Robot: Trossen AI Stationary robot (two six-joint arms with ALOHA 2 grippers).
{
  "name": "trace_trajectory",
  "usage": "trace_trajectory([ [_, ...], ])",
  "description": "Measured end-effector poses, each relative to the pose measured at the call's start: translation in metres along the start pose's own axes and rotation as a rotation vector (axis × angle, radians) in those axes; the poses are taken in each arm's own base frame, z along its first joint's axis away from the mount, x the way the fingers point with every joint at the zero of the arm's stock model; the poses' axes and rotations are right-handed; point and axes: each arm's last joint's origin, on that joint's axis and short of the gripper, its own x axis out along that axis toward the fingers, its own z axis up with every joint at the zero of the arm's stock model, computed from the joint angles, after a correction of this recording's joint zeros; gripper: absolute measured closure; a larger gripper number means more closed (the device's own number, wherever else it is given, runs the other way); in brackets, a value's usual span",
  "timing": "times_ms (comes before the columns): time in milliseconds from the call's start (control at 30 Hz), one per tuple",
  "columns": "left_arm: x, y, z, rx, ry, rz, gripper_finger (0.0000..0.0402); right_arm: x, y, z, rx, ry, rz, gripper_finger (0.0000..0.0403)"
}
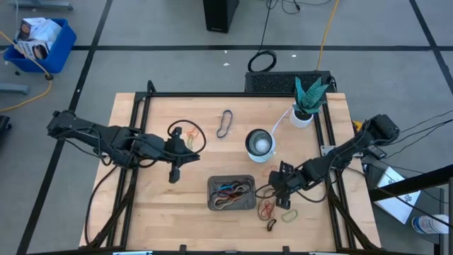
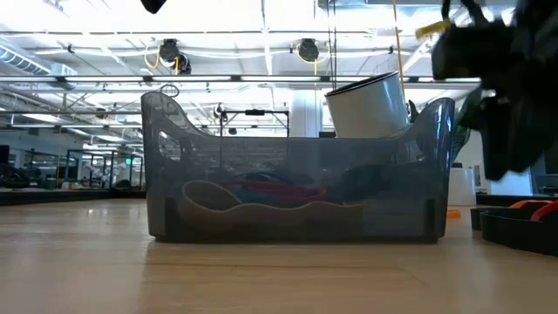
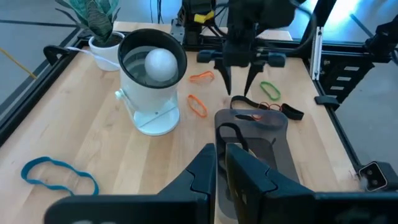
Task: Pick and place rubber bands into bin
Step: Put the large black rubber band into the black bin
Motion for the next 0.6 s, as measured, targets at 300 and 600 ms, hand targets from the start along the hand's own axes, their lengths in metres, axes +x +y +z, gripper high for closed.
trace_trajectory([
  [300,0.0,0.0,0.0,0.0,0.0,0.0,0.036,0.022,-0.017,-0.022,0.009,-0.012,0.013,0.0243],
  [600,0.0,0.0,0.0,0.0,0.0,0.0,0.036,0.032,-0.028,-0.035,0.085,-0.032,0.027,0.0243],
])
